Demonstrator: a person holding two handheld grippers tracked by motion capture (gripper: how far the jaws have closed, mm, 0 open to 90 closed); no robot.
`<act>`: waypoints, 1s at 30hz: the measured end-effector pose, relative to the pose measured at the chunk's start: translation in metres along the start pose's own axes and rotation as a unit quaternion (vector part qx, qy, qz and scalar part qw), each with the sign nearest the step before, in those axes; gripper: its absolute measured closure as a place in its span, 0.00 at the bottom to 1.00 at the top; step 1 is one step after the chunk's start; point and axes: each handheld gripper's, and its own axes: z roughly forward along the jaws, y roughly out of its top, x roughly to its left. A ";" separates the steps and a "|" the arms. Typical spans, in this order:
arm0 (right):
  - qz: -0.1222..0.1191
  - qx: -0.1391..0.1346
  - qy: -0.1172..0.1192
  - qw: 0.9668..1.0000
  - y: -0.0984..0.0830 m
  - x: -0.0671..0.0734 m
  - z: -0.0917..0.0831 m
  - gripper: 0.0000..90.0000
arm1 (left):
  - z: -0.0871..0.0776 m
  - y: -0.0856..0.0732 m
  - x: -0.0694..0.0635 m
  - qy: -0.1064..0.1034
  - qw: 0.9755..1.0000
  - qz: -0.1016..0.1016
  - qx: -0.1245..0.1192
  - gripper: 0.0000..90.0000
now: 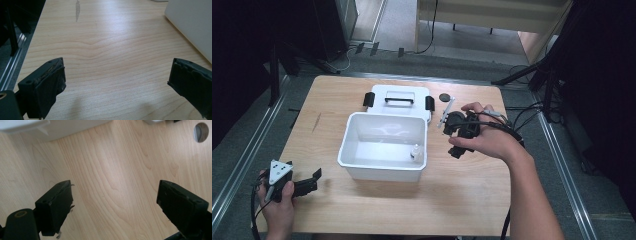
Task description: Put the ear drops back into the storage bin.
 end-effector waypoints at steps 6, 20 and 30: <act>0.029 -0.008 -0.001 1.000 -0.025 0.001 0.006 0.15 | 0.000 0.000 0.000 0.000 1.000 0.001 0.000 0.02; 0.103 -0.040 0.003 0.994 -0.082 0.019 0.037 0.15 | 0.000 0.000 0.000 0.000 1.000 0.002 0.000 0.02; 0.185 -0.140 -0.001 0.973 -0.129 0.030 0.062 0.18 | 0.000 0.000 -0.001 0.002 1.000 0.003 0.000 0.02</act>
